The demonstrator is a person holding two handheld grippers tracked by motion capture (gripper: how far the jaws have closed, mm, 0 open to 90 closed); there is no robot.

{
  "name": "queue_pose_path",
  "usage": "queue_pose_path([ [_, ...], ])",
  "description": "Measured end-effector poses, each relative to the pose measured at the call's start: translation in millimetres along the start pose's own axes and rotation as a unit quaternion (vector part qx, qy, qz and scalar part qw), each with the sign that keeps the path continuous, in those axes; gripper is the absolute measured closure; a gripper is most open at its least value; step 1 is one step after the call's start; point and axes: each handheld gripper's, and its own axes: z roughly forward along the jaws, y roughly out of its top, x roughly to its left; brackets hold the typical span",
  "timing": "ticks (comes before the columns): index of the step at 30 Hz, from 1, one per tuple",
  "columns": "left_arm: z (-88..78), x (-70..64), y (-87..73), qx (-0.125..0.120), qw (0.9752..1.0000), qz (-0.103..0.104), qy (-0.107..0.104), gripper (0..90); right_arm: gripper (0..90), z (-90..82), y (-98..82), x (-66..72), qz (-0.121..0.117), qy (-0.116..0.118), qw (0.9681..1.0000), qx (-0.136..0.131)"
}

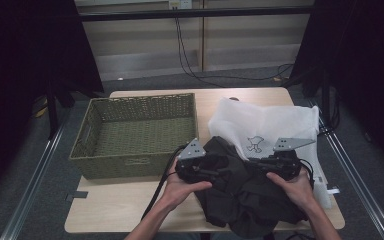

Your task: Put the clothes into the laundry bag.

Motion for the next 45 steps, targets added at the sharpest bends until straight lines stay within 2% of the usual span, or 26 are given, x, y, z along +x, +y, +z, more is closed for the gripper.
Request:
queue_pose_path([
  [2,9.5,-3.0,3.1,0.001,0.9998,0.016,-0.007,25.8,86.6,-1.4,-0.3,-0.7,-0.001,0.002,1.0000,0.000],
  [3,16.2,-4.1,4.6,0.010,0.9997,0.022,-0.007,24.2,86.6,-1.8,0.0,-0.8,0.000,0.002,1.0000,-0.002],
  [4,22.9,-4.7,5.2,0.016,0.9996,0.021,-0.012,18.4,86.6,-2.5,0.7,-0.9,0.001,0.003,1.0000,-0.002],
  [5,29.7,-6.1,5.7,0.032,0.9992,0.020,-0.011,15.4,86.6,-2.9,1.7,-0.9,0.001,0.004,1.0000,-0.003],
  [6,35.2,-7.1,4.2,0.037,0.9990,0.020,-0.013,13.3,86.6,-3.5,3.0,-0.9,-0.001,0.004,1.0000,-0.004],
  [8,52.5,-10.4,-4.4,0.073,0.9967,0.036,0.007,11.0,86.7,-5.8,6.6,-1.1,0.000,0.003,0.9999,-0.009],
  [9,60.7,-11.7,-10.8,0.091,0.9945,0.047,0.027,12.0,86.7,-7.3,8.7,-1.2,-0.002,0.003,0.9999,-0.013],
  [10,65.7,-13.1,-14.9,0.100,0.9922,0.056,0.050,18.3,86.7,-8.9,12.0,-1.2,-0.003,0.003,0.9999,-0.015],
  [11,67.7,-12.2,-16.6,0.113,0.9901,0.059,0.059,24.8,86.7,-9.7,14.9,-1.1,-0.005,0.001,0.9998,-0.017],
  [12,70.5,-10.6,-19.3,0.111,0.9901,0.051,0.070,31.3,86.7,-9.7,17.0,-1.2,-0.006,0.001,0.9998,-0.018],
  [13,71.2,-9.6,-20.4,0.104,0.9902,0.049,0.079,43.0,86.6,-9.1,20.3,-0.9,-0.004,0.001,0.9998,-0.018],
  [16,68.6,-6.8,-19.6,0.103,0.9911,0.047,0.070,67.3,86.6,-6.6,26.8,-0.3,-0.009,0.000,0.9998,-0.017],
  [17,67.1,-6.9,-18.2,0.102,0.9924,0.033,0.060,70.6,86.7,-6.2,29.3,-0.4,-0.009,-0.001,0.9998,-0.020],
  [18,65.2,-7.6,-17.0,0.094,0.9936,0.034,0.052,72.4,86.7,-6.0,31.9,-0.7,-0.007,-0.002,0.9997,-0.025],
  [19,61.3,-10.5,-14.0,0.092,0.9938,0.040,0.047,73.2,86.7,-5.7,33.7,-1.6,-0.008,-0.001,0.9996,-0.028],
  [23,51.5,-16.8,-0.5,0.051,0.9983,0.029,-0.002,74.6,86.7,-1.7,46.1,-3.1,-0.005,0.001,0.9992,-0.040],
  [26,51.0,-18.6,11.8,0.051,0.9976,0.043,-0.019,74.8,86.7,1.8,54.8,-0.7,-0.006,0.004,0.9988,-0.048],
  [28,54.0,-13.8,15.8,0.050,0.9982,0.023,-0.026,74.9,86.7,3.1,59.1,3.7,-0.008,0.006,0.9986,-0.052],
  [31,62.6,-7.5,15.4,0.056,0.9983,0.005,-0.012,75.0,86.8,3.2,63.1,12.9,-0.014,0.016,0.9984,-0.053],
  [32,65.8,-5.6,14.0,0.060,0.9982,0.002,-0.001,75.0,86.7,2.7,64.2,17.6,-0.018,0.023,0.9982,-0.053],
  [33,68.8,-3.4,12.0,0.058,0.9982,-0.010,0.011,75.0,86.7,1.8,64.6,21.6,-0.019,0.028,0.9981,-0.052],
  [36,71.4,6.4,6.6,0.047,0.9977,-0.044,0.019,74.6,86.8,-3.0,63.0,30.6,-0.024,0.034,0.9977,-0.054],
  [39,70.7,8.3,3.1,0.039,0.9974,-0.055,0.022,73.1,86.9,-4.7,51.3,27.8,-0.018,0.035,0.9984,-0.042],
  [41,71.2,8.3,1.5,0.036,0.9975,-0.056,0.023,71.0,86.9,-4.2,36.9,19.2,0.004,0.037,0.9987,-0.036],
  [43,71.3,8.7,-1.2,0.038,0.9979,-0.051,0.016,67.2,86.8,-2.4,23.9,15.8,0.001,0.019,0.9997,-0.016],
  [45,70.5,6.4,-4.5,0.048,0.9983,-0.032,0.007,62.6,86.6,-1.7,11.6,10.2,0.010,0.018,0.9997,-0.011],
])
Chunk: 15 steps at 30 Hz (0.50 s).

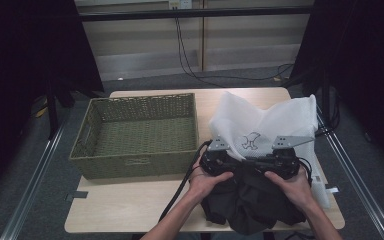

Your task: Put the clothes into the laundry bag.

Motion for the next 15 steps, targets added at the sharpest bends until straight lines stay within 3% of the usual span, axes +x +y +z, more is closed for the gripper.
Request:
queue_pose_path([
  [4,-6.3,-6.6,-4.5,-0.001,1.0000,-0.002,-0.002,50.0,85.6,-0.6,-11.2,-9.2,0.008,-0.009,0.9999,0.001],
  [6,-14.1,-12.1,-3.2,0.001,0.9999,0.012,0.004,45.1,84.5,-0.7,-11.9,-10.8,0.004,-0.017,0.9998,0.003],
  [10,-35.6,-20.2,-2.4,-0.009,0.9995,0.029,0.011,44.5,80.1,-4.1,-9.8,-11.3,-0.002,-0.026,0.9997,-0.002],
  [11,-39.0,-22.1,-4.7,-0.016,0.9994,0.030,-0.004,46.4,78.8,-5.3,-9.1,-11.6,-0.002,-0.028,0.9996,-0.001],
  [15,-36.5,-29.0,-15.4,-0.023,0.9986,0.042,-0.024,45.0,71.9,-11.1,-6.8,-14.4,0.000,-0.037,0.9993,-0.004],
])
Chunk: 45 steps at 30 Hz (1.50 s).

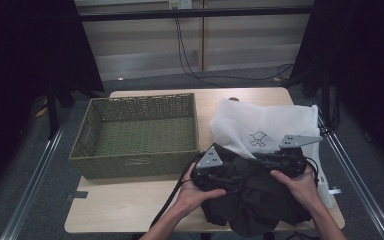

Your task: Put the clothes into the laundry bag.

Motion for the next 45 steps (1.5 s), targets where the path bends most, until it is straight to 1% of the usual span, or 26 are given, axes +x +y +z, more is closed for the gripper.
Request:
queue_pose_path([
  [1,4.7,0.2,-3.5,0.009,0.9999,-0.008,0.010,44.3,69.6,-1.6,0.2,-1.2,0.002,-0.001,1.0000,-0.002],
  [4,18.7,7.8,-15.5,0.040,0.9988,-0.011,0.028,44.4,61.8,-7.3,0.3,-4.1,0.006,-0.010,0.9999,-0.004],
  [6,23.4,13.0,-22.1,0.050,0.9979,-0.017,0.036,44.4,57.1,-14.4,-0.3,-6.0,0.005,-0.015,0.9998,-0.008],
  [8,24.8,16.9,-25.8,0.059,0.9975,-0.012,0.038,44.2,54.2,-24.9,-1.7,-10.3,0.011,-0.025,0.9996,-0.010],
  [11,26.0,18.0,-27.3,0.073,0.9963,0.008,0.044,42.2,54.4,-44.7,-6.8,-19.9,0.016,-0.043,0.9988,-0.014],
  [14,25.4,19.1,-25.7,0.080,0.9959,0.013,0.038,39.9,59.0,-64.3,-16.0,-29.1,0.024,-0.062,0.9976,-0.019],
  [17,20.5,19.4,-24.5,0.073,0.9969,-0.003,0.027,40.0,57.5,-77.1,-28.9,-35.9,0.026,-0.080,0.9964,-0.009],
  [19,13.5,17.8,-22.1,0.063,0.9977,-0.016,0.021,40.7,52.7,-81.8,-38.8,-38.8,0.029,-0.095,0.9951,0.000],
  [21,6.4,12.3,-17.9,0.043,0.9988,-0.013,0.019,42.0,46.2,-83.0,-49.3,-43.5,0.034,-0.098,0.9946,0.001],
  [23,-0.3,5.8,-12.6,0.031,0.9994,-0.008,0.009,42.0,41.5,-79.5,-54.7,-45.3,0.033,-0.109,0.9934,0.006],
  [25,-4.7,-2.4,-7.2,0.025,0.9996,0.009,0.007,41.9,39.9,-73.2,-57.2,-46.0,0.026,-0.110,0.9936,0.012],
  [26,-5.6,-6.2,-5.0,0.019,0.9998,0.010,0.003,41.9,39.4,-69.1,-57.6,-46.5,0.020,-0.118,0.9926,0.016],
  [28,-7.2,-12.5,0.0,0.013,0.9998,0.013,-0.012,41.5,40.0,-62.8,-57.7,-49.2,0.025,-0.124,0.9919,0.015],
  [30,-9.1,-19.1,5.1,0.007,0.9995,0.030,-0.004,40.7,43.3,-58.2,-57.7,-49.8,0.024,-0.127,0.9915,0.015],
  [31,-9.8,-20.6,7.8,0.001,0.9994,0.033,-0.011,40.2,44.2,-56.0,-57.8,-49.6,0.019,-0.125,0.9918,0.020],
  [32,-8.9,-20.5,8.9,-0.004,0.9994,0.024,-0.024,39.2,44.4,-53.0,-58.2,-48.4,0.014,-0.130,0.9909,0.029],
  [33,-7.2,-20.8,10.5,0.000,0.9994,0.022,-0.027,38.6,44.9,-51.7,-58.4,-47.8,0.013,-0.134,0.9904,0.033],
  [35,-2.8,-24.9,11.4,0.002,0.9992,0.037,-0.017,38.1,46.3,-50.9,-59.4,-48.3,0.016,-0.132,0.9905,0.034],
  [37,2.6,-26.2,10.6,0.002,0.9987,0.034,-0.037,34.7,45.7,-47.9,-61.3,-48.4,0.013,-0.131,0.9904,0.040],
  [39,10.5,-28.2,9.3,0.018,0.9981,0.048,-0.035,31.0,48.5,-44.2,-63.1,-49.1,0.018,-0.131,0.9902,0.043],
  [40,15.8,-28.7,7.5,0.019,0.9976,0.046,-0.048,26.7,50.6,-43.1,-63.2,-49.6,0.019,-0.129,0.9903,0.047],
  [41,21.4,-30.1,5.6,0.028,0.9973,0.051,-0.045,22.6,56.6,-41.0,-63.2,-50.0,0.019,-0.127,0.9906,0.048],
  [42,27.2,-31.1,3.7,0.044,0.9961,0.062,-0.045,20.6,66.2,-39.0,-63.1,-50.1,0.020,-0.124,0.9907,0.052],
  [43,32.3,-31.4,1.5,0.053,0.9951,0.067,-0.049,16.2,69.6,-37.3,-63.2,-49.7,0.021,-0.123,0.9908,0.051],
  [44,36.9,-32.8,-1.0,0.064,0.9948,0.061,-0.051,9.9,74.4,-36.4,-63.4,-50.1,0.026,-0.123,0.9909,0.049],
  [45,41.8,-34.3,-4.6,0.074,0.9936,0.065,-0.056,6.6,77.7,-36.2,-63.7,-50.6,0.031,-0.115,0.9917,0.046],
])
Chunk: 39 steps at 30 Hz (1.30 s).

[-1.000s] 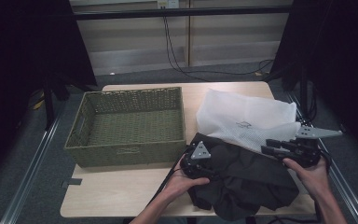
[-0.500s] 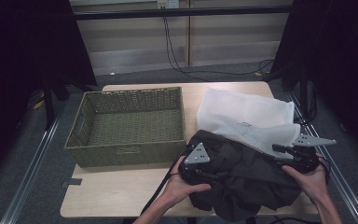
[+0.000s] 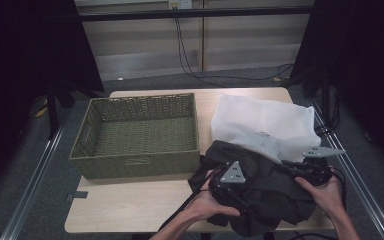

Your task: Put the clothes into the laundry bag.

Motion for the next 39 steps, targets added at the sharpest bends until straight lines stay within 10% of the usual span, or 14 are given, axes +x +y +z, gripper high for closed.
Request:
queue_pose_path([
  [5,17.3,1.5,-15.3,0.048,0.9988,0.007,-0.001,0.0,85.7,-1.9,-1.0,-0.2,0.012,0.009,0.9998,-0.010],
  [9,29.5,-5.4,-25.9,0.080,0.9932,0.044,0.073,3.1,86.1,-1.8,-1.5,1.6,0.018,0.015,0.9996,-0.013],
  [15,23.1,2.0,-26.3,0.057,0.9884,0.036,0.136,55.3,86.5,-5.7,0.0,7.6,0.021,0.029,0.9991,-0.024],
  [22,-0.7,21.2,-15.9,-0.014,0.9943,-0.054,0.090,69.6,87.1,-18.3,18.2,21.6,0.009,0.053,0.9975,-0.046],
  [28,-20.0,36.9,6.1,-0.074,0.9897,-0.092,0.082,70.1,87.4,-30.3,54.0,40.9,-0.018,0.074,0.9946,-0.069],
  [39,-22.1,56.8,36.4,-0.111,0.9769,-0.142,0.115,70.1,87.5,-25.0,105.3,76.0,-0.066,0.115,0.9867,-0.094],
])
